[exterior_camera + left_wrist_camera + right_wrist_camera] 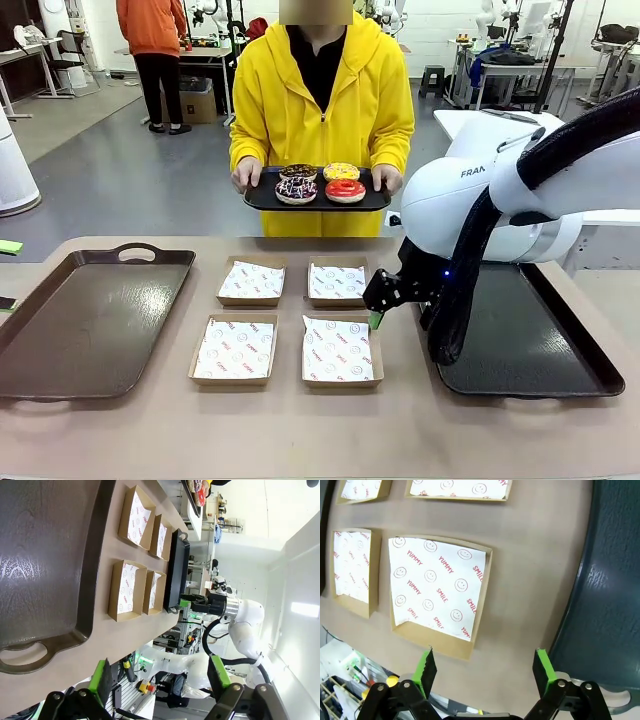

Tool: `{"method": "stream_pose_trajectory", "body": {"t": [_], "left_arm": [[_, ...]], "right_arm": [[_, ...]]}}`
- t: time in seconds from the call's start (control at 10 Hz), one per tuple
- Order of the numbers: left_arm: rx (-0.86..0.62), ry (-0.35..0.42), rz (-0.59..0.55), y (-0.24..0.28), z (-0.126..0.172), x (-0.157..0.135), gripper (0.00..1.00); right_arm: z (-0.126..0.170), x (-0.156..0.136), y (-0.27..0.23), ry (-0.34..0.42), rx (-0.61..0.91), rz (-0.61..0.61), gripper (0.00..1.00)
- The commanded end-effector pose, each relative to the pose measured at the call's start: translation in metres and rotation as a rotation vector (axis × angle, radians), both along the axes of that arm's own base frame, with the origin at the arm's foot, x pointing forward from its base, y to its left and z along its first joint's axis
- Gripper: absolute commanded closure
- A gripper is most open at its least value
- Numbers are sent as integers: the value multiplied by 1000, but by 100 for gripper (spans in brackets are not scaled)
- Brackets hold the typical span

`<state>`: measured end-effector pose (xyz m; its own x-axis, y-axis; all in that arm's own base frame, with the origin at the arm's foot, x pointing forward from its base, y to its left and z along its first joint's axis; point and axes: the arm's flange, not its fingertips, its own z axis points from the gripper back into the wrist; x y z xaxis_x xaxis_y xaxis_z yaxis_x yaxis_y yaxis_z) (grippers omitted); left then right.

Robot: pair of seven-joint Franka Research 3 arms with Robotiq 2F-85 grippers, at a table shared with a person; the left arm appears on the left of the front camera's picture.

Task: Individually package the donuts and arrange them on the tray.
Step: Pick up one Paper togo box.

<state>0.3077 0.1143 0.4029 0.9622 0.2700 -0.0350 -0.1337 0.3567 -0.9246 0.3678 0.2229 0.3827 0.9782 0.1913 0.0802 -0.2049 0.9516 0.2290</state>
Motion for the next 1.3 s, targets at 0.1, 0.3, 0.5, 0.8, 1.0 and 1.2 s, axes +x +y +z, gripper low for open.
{"method": "stream_pose_trajectory", "body": {"t": [0.1, 0.3, 0.5, 0.8, 1.0, 1.2], "left_arm": [[-17, -6, 8, 1, 2, 0, 0], [-17, -6, 8, 1, 2, 0, 0], [-17, -6, 8, 1, 2, 0, 0], [-17, -6, 8, 1, 2, 0, 0], [-17, -6, 8, 1, 2, 0, 0], [-17, -6, 8, 1, 2, 0, 0]], "right_arm": [[-4, -1, 32, 68, -122, -99, 0], [-11, 2, 58, 73, -194, -174, 0], [-27, 7, 74, 60, -223, -192, 0], [-48, 17, 80, 35, -263, -173, 0], [-61, 23, 78, 41, -275, -159, 0], [-68, 25, 76, 42, -276, -125, 55]]}}
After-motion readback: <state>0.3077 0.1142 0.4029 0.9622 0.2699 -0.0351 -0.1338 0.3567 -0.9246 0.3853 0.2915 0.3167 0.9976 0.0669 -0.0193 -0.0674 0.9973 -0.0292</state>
